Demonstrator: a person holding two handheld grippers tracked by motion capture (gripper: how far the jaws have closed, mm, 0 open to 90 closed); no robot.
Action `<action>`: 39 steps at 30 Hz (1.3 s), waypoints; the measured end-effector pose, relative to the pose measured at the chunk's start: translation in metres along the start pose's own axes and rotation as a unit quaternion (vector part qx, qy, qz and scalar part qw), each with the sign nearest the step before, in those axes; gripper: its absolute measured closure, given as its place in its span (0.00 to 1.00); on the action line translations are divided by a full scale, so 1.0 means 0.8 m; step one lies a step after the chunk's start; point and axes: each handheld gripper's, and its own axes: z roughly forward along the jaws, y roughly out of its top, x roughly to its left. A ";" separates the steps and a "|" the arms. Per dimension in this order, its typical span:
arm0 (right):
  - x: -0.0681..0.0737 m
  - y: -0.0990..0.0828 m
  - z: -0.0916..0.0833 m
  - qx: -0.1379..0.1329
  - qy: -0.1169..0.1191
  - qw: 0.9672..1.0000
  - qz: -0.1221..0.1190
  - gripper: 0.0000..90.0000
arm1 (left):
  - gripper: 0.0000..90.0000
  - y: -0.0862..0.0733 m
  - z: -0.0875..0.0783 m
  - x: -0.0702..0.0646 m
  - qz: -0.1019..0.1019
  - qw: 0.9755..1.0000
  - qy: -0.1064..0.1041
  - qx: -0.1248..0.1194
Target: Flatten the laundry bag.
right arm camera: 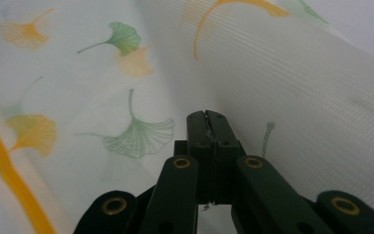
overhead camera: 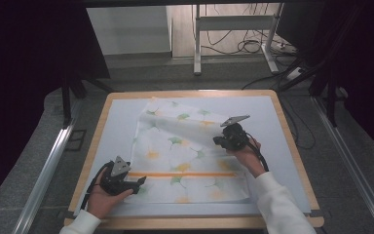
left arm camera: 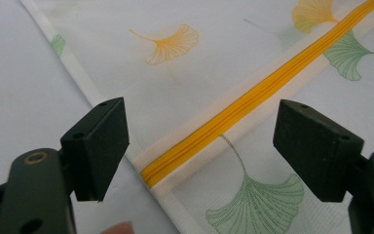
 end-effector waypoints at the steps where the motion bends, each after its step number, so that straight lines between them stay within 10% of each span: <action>1: 0.000 0.000 0.000 0.000 0.000 1.000 0.000 0.99 | 0.23 0.000 0.000 0.000 0.000 1.000 0.000 0.000; 27: -0.098 -0.023 0.038 -0.007 -0.076 0.993 0.093 1.00 | 0.23 0.000 0.001 0.001 -0.001 1.000 0.000 0.001; 39: -0.086 -0.019 0.021 -0.021 -0.066 0.994 0.082 1.00 | 0.23 0.000 -0.001 0.001 0.000 1.000 0.001 -0.003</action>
